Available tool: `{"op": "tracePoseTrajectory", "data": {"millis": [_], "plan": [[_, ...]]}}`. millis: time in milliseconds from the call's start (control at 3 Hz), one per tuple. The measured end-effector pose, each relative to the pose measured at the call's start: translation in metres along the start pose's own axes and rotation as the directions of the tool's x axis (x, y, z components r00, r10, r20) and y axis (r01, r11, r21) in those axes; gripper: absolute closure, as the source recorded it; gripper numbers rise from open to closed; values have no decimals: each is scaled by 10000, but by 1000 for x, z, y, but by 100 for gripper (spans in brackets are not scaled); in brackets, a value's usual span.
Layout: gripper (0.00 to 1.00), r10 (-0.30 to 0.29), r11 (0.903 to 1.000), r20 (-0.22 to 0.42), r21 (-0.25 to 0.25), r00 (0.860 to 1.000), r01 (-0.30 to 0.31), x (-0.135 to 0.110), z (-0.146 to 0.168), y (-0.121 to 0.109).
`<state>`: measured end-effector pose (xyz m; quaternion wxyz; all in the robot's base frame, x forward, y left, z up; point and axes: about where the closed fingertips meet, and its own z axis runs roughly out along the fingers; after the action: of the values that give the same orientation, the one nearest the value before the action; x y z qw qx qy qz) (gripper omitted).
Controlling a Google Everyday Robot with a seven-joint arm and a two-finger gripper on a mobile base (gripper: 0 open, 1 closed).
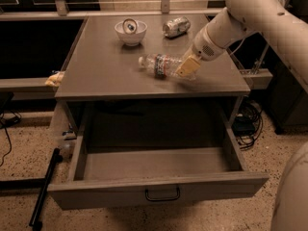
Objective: Pick water bottle from top drawer and place on counter
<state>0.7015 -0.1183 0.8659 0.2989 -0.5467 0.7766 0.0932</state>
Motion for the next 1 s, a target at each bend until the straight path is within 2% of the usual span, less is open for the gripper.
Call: {"op": "tracePoseTrajectory", "data": {"millis": [1000], "plan": [[11, 0, 10000, 0, -2, 10000, 0, 0, 0, 0]]}}
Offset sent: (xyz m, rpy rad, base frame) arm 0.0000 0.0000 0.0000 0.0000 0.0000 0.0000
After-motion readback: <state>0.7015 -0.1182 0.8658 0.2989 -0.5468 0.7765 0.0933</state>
